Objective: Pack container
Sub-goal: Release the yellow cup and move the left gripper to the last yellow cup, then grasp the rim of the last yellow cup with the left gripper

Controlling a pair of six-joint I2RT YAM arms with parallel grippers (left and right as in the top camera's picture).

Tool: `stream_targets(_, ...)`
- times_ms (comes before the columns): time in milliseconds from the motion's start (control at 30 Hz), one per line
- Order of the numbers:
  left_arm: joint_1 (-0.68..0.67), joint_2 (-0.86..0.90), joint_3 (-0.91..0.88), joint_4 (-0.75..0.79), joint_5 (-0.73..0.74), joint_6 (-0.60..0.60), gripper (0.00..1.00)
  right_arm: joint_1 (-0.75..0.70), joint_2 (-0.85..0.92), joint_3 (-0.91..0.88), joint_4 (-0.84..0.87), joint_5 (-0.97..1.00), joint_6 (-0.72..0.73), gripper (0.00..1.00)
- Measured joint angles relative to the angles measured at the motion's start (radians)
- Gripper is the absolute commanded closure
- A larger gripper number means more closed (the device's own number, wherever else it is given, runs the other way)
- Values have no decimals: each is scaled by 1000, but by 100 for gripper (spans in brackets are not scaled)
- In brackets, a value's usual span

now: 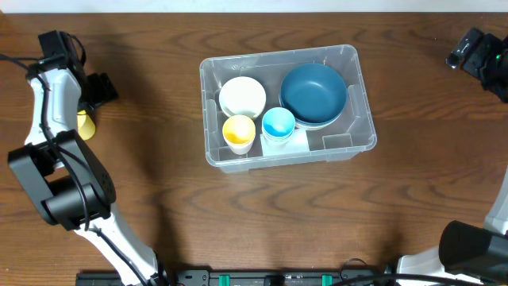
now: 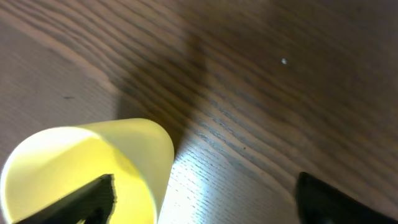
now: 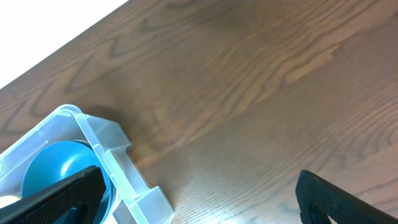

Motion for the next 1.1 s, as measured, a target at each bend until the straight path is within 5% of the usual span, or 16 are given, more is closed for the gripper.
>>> stream_targets(400, 0, 16, -3, -4, 12, 13, 94, 0, 0, 0, 0, 0, 0, 1)
stream_targets(1100, -121, -23, -3, -99, 70, 11, 94, 0, 0, 0, 0, 0, 0, 1)
